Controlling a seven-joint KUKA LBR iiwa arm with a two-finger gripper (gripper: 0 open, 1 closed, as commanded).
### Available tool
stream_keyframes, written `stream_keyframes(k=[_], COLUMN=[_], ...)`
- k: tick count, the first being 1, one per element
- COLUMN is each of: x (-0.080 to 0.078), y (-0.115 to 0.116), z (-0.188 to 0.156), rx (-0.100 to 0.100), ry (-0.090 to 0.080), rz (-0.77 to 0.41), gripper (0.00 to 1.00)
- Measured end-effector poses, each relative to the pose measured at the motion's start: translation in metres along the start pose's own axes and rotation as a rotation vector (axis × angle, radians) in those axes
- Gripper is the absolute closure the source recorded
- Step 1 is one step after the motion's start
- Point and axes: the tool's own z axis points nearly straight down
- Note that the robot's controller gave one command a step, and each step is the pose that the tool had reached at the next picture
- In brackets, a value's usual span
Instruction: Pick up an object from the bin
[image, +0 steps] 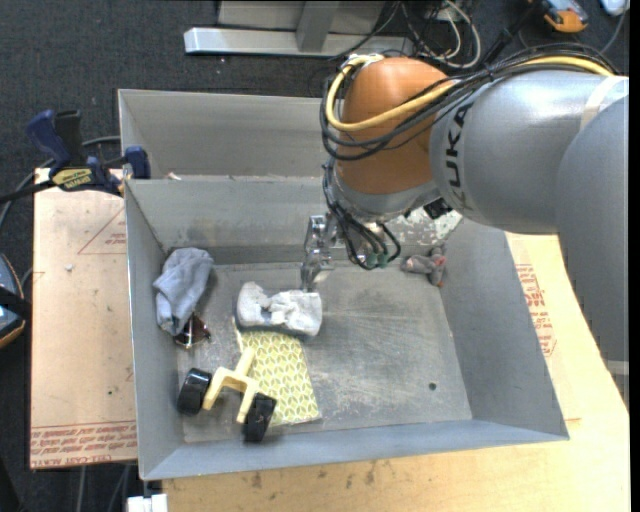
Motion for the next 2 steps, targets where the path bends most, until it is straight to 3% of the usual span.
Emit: stream_keyframes(k=[1,2], x=[0.008,0.040], y=[0.050,0.078], z=[0.019,0.022], rx=[0.002,-0.004], ry=[0.006,0.006], rz=[-0.047,-0.219], gripper=[1.00,1.00])
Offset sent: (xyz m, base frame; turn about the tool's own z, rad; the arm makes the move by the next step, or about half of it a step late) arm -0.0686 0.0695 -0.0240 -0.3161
